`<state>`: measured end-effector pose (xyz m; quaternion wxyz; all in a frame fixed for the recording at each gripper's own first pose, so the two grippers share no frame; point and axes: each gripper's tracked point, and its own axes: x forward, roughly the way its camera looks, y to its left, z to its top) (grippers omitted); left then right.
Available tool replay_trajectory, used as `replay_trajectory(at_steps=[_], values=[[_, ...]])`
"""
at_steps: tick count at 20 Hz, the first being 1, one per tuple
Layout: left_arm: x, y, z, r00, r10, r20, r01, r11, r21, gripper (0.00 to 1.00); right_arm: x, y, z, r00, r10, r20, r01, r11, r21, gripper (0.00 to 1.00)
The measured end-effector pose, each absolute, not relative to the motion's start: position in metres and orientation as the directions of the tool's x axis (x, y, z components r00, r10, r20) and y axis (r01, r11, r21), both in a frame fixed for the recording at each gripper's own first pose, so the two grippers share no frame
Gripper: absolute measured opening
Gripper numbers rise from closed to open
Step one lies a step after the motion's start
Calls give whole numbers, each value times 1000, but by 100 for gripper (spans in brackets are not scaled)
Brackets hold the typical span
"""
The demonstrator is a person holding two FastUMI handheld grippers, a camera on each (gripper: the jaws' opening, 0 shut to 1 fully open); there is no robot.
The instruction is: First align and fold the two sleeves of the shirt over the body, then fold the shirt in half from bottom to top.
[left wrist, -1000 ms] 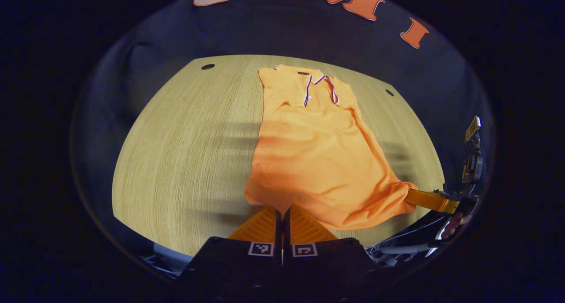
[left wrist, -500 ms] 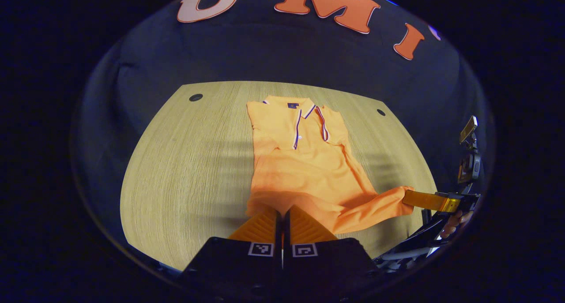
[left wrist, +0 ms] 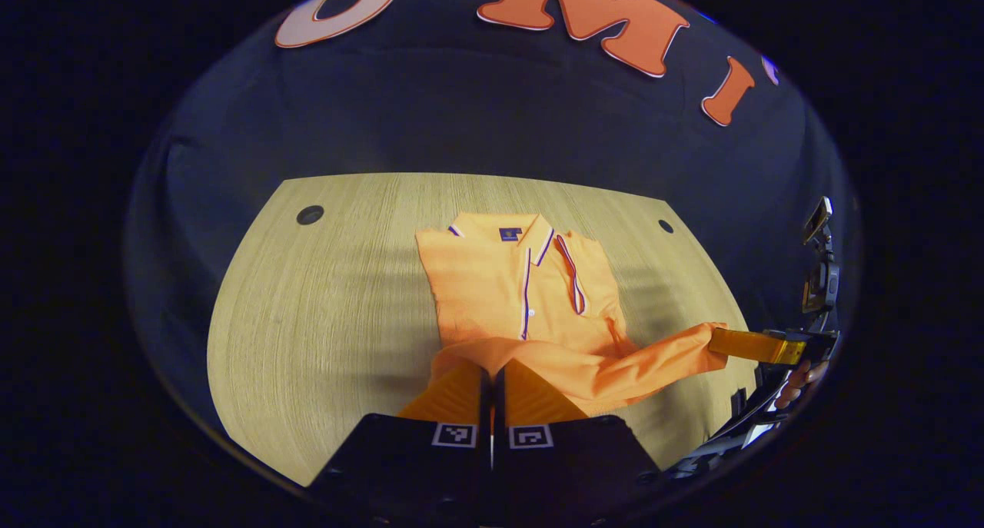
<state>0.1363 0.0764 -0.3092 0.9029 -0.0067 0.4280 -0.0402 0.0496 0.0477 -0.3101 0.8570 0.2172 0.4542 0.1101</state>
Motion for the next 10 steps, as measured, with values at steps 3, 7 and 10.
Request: replay_trajectory(at_steps=[3,7,10], values=[[180,90,-315,628,-73,-775,66,997,-41,1,89,48,-317,564,357,-744,19,896,444,5],[235,103,-330,613,-93,-785,64,996,-68,1,140,48,-333,555,321,-767,38,912,409,5],[273,117,-346,608,-85,-789,57,996,-63,1,172,46,-351,540,294,-789,48,925,377,5]])
